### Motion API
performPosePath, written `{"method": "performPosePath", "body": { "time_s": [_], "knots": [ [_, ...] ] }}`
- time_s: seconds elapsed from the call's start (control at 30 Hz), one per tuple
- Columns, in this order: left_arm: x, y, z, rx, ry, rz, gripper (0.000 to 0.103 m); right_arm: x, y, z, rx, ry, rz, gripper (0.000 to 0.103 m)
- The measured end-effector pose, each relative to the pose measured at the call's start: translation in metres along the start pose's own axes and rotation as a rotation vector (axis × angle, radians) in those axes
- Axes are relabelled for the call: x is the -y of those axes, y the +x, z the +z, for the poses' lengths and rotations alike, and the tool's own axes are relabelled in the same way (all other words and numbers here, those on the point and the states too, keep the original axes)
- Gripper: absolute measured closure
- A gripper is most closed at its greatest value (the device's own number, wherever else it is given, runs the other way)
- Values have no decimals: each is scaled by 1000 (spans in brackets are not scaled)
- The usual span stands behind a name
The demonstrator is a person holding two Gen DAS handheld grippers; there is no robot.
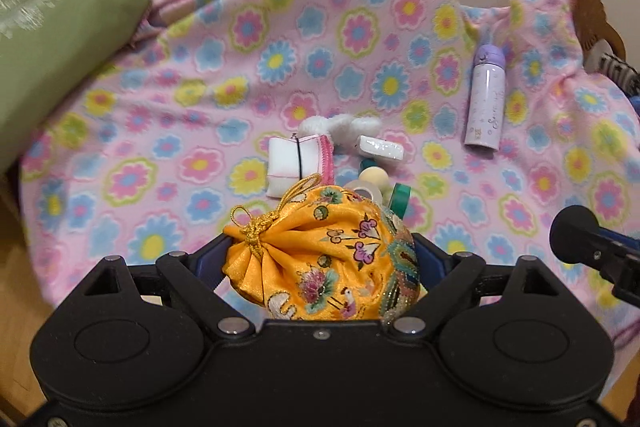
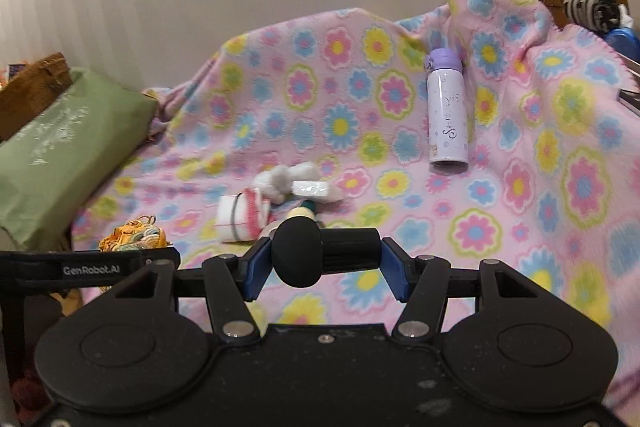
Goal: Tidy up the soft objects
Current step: 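Carry the pouch and stopper to the beige basket and release both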
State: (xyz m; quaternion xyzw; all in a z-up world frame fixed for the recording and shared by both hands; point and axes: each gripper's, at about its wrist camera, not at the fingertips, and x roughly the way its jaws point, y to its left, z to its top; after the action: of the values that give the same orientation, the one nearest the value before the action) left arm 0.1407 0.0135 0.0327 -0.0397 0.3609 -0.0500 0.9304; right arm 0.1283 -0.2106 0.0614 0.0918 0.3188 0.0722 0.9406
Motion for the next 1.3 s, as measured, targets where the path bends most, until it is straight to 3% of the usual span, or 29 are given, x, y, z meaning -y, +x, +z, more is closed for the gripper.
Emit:
{"method": "performPosePath", "body": {
  "time_s": [0.13, 0.33, 0.6, 0.77, 1.1, 1.3],
  "knots": [
    [7, -29, -20, 34, 32, 20, 16, -4, -29, -19, 3, 36, 15, 45],
    [16, -58, -53, 25, 37, 6, 16, -10, -68, -51, 1, 74, 36, 45],
    [16, -81, -85, 28, 9, 24, 16, -21, -101, -75, -13, 51, 44, 45],
    [7, -73, -98, -5, -10, 49, 16, -21, -98, -88, -58, 70, 20, 45],
    [6, -58, -114, -103, -30, 10, 16, -20, -86, -99, -163, 97, -47, 45],
    [5, -52, -117, -140, -27, 19, 16, -18, -75, -103, -237, 116, -45, 45]
  ]
}}
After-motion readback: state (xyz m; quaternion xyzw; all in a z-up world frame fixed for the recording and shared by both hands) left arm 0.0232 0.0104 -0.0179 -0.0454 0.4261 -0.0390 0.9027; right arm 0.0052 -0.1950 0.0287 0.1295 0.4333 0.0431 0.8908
